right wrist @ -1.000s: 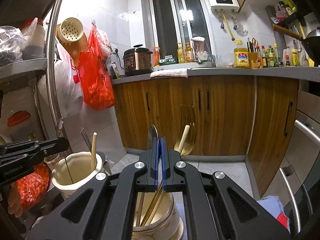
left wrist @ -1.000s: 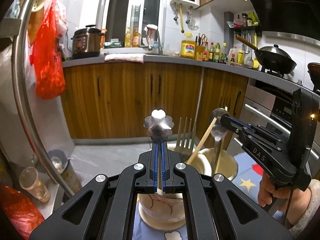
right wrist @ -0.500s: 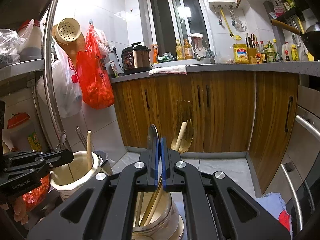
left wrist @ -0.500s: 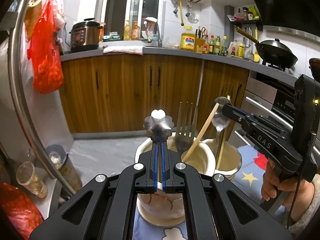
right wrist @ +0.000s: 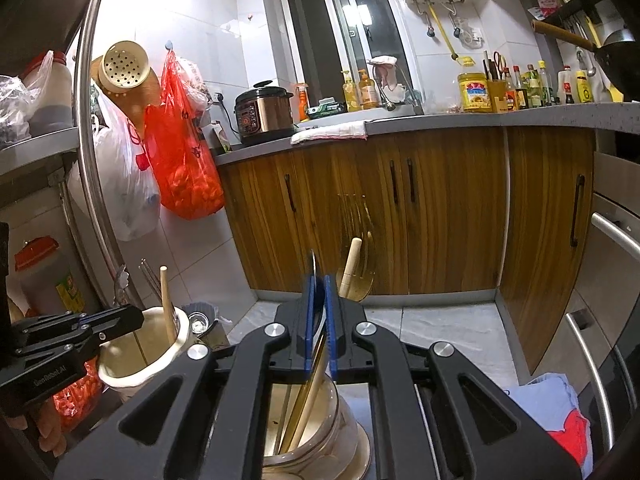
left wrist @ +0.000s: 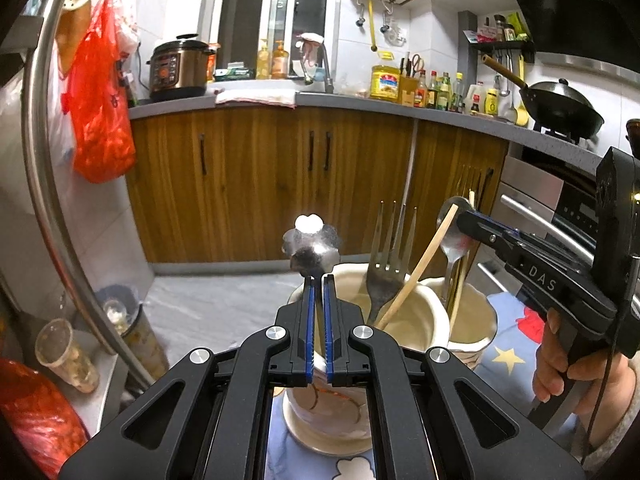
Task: Organize utensils
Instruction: 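Open the left tool dropping its spoon into the larger pot while the right drops its spoon, then move both open tools back over the remaining utensils on the cloth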
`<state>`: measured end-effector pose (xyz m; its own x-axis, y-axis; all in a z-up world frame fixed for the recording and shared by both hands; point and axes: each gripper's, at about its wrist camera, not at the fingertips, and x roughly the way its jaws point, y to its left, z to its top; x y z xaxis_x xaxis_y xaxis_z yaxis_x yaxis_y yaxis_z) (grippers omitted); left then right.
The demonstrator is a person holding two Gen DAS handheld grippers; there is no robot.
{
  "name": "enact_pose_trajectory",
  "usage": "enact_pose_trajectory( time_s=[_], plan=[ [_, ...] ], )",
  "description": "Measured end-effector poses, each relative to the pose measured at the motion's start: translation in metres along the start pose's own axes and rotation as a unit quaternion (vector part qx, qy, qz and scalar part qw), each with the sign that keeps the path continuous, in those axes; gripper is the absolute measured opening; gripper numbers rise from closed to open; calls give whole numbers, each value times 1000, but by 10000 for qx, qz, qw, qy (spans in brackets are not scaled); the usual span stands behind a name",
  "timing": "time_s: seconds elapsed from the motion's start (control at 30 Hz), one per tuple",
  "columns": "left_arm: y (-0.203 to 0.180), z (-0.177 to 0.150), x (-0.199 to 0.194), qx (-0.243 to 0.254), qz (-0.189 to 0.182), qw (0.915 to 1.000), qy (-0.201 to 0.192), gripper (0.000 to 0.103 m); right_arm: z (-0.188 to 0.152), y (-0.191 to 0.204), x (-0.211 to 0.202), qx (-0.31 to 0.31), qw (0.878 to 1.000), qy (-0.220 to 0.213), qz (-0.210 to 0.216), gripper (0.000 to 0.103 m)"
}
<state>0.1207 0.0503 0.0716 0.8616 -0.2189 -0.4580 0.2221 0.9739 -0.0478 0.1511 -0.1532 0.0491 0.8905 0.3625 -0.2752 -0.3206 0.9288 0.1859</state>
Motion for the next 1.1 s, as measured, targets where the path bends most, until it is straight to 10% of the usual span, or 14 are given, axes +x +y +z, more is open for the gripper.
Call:
enact_pose_trajectory(
  time_s=[0.3,0.53,0.8,1.1],
  plan=[
    [-1,1,-2,3,-20,10000,21,10,2,0,-3,32,10000,4,30,33],
    [-11,5,-25,109,79,9998,-130,65,17,0,-31,242,9996,-88,110,59],
    [-17,16,-66,-61,181,9997,-120,84,29,5,-83,347,9991,21,245,92],
    [-28,-6,-93,-373,80,9991,198,95,-5,6,-120,420,9973,553,222,97]
  ],
)
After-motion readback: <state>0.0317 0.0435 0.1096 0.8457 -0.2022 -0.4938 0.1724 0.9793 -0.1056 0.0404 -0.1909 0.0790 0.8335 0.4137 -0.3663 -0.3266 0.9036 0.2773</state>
